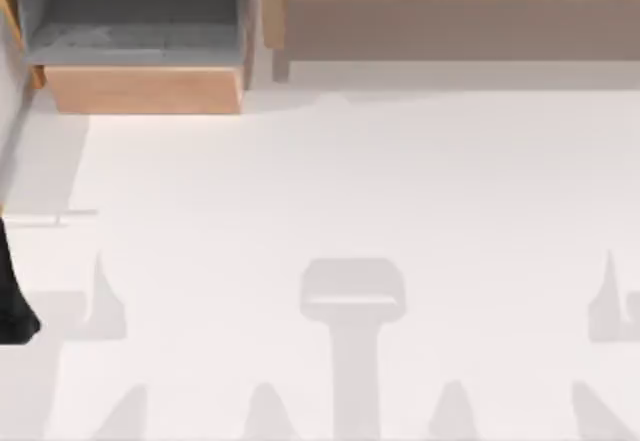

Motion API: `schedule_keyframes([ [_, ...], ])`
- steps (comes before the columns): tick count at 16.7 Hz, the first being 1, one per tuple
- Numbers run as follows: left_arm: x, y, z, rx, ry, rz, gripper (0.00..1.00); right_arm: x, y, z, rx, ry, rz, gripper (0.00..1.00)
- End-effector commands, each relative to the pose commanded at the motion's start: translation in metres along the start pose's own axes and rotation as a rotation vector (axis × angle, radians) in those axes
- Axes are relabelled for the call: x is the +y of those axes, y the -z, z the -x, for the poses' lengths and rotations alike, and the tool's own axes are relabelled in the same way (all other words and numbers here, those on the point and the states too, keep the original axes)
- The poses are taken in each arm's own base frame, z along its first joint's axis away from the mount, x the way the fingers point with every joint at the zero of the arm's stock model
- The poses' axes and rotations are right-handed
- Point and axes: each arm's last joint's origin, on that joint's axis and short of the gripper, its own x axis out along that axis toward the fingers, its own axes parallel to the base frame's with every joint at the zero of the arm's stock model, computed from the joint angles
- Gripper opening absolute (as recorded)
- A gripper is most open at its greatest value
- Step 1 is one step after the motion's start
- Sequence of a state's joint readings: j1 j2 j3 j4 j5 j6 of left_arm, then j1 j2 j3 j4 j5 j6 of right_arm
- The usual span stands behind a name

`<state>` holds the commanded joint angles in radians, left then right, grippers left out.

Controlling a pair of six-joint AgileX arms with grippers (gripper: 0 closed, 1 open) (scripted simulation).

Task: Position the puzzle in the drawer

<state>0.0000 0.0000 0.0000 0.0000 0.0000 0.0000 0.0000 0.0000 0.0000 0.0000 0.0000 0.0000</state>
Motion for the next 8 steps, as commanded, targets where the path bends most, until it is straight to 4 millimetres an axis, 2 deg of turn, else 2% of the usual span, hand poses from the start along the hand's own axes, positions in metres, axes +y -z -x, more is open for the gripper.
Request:
schedule_keyframes([
  [2,0.0,0.0,0.0,0.0,0.0,0.0,1.0,0.0,0.0,0.0,0.0,0.0,0.0,1.0],
  [4,-0.001,-0.009,0.0,-0.013,0.001,0.003,1.0,0.0,0.0,0.0,0.0,0.0,0.0,1.0],
  [8,-0.008,-0.053,-0.008,-0.057,0.004,0.014,1.0,0.0,0.0,0.0,0.0,0.0,0.0,1.0],
])
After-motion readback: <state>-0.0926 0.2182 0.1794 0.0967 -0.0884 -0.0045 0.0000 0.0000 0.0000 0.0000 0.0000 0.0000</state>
